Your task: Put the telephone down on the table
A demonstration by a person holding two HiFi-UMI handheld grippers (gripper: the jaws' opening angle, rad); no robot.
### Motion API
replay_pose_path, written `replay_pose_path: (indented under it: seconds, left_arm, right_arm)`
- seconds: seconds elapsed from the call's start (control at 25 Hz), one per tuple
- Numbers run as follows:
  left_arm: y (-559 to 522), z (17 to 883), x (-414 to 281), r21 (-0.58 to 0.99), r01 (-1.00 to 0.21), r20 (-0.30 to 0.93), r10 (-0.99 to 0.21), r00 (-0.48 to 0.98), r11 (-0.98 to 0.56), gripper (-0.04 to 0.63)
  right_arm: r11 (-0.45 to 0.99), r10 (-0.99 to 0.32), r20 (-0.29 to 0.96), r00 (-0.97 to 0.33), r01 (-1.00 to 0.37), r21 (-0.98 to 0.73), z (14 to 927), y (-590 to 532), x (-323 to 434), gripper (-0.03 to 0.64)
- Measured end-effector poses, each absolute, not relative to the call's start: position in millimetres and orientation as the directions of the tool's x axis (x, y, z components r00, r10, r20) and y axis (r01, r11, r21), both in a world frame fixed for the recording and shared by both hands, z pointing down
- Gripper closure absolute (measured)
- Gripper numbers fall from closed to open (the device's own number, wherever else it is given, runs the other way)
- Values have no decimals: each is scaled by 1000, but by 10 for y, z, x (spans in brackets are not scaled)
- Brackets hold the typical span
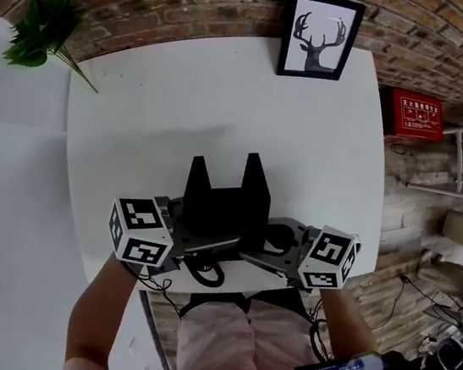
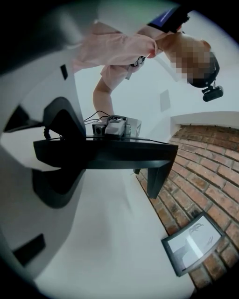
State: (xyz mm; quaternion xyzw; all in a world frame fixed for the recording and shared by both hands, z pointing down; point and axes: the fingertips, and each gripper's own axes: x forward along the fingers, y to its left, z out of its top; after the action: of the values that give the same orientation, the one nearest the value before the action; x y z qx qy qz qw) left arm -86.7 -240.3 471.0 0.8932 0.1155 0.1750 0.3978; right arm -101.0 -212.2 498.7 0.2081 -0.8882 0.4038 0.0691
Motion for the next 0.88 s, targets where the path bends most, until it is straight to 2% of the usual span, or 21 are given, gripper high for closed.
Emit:
replay_pose_path:
  seconds: [0.88]
  left_arm:
    - [-2581, 5005, -881, 816, 93, 155, 372, 915, -570, 430]
  right_arm:
    - [501, -339, 350, -873, -483, -718, 5238, -2255, -1013, 419]
